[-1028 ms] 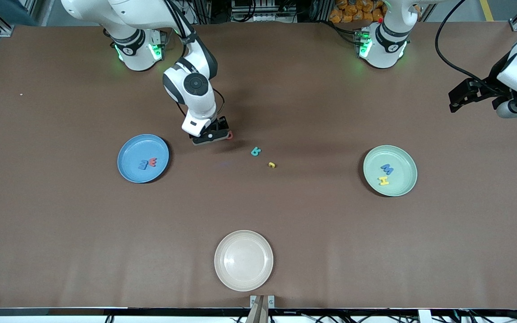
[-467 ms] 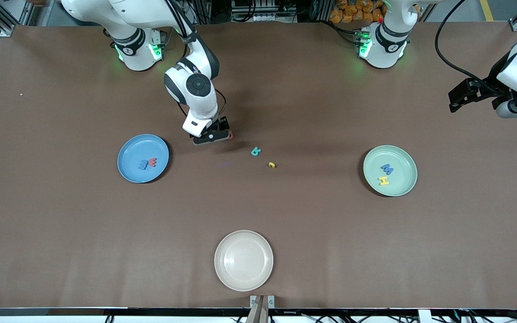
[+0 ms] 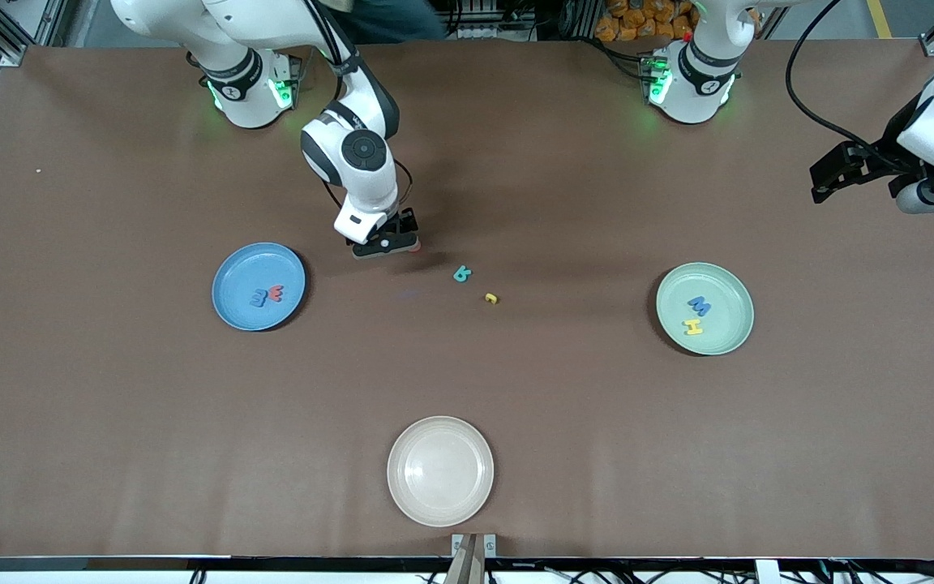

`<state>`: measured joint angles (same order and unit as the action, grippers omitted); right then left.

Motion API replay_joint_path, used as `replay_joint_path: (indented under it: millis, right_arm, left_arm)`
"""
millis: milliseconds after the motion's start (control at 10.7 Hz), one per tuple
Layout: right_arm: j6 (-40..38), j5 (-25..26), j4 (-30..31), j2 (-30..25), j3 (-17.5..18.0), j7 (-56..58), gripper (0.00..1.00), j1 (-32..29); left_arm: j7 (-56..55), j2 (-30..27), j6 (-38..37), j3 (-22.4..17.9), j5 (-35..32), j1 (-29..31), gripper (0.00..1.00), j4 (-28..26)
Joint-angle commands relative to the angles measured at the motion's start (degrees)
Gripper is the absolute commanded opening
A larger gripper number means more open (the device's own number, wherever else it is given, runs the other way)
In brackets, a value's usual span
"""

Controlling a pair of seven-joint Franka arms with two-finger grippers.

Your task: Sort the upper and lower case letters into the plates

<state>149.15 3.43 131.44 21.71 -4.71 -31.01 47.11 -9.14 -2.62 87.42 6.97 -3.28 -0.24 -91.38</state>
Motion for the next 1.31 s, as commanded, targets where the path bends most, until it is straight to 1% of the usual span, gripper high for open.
replay_joint_path:
  millis: [0,654,747,1028,1215]
  right_arm:
    - [0.1,1.1,-0.2,0.4,-0.3,-1.2,1.0,0.2]
    - [0.9,1.2,-0.3,1.3,-0.5,-1.1,1.0,-0.4]
    - [0.9,1.2,-0.5,1.3,-0.5,-1.1,0.99,-0.5]
    - [0.5,1.1,-3.6,2.8,-0.5,-1.8,0.98,-1.7]
    - [0.3,1.1,-3.7,2.8,-0.5,-1.8,0.94,-1.5]
  left_arm:
    - [0.8,-0.5,-1.1,-0.2,0.4,-0.2,1.0,0.3]
    - [0.7,-0.4,-1.1,-0.2,0.4,-0.5,1.0,0.1]
    - [0.7,-0.3,-1.1,-0.2,0.4,-0.5,1.0,0.1]
    - [0.7,-0.3,-1.1,-0.2,0.4,-0.5,1.0,0.0]
    - [0.7,-0.3,-1.1,-0.2,0.4,-0.6,1.0,0.1]
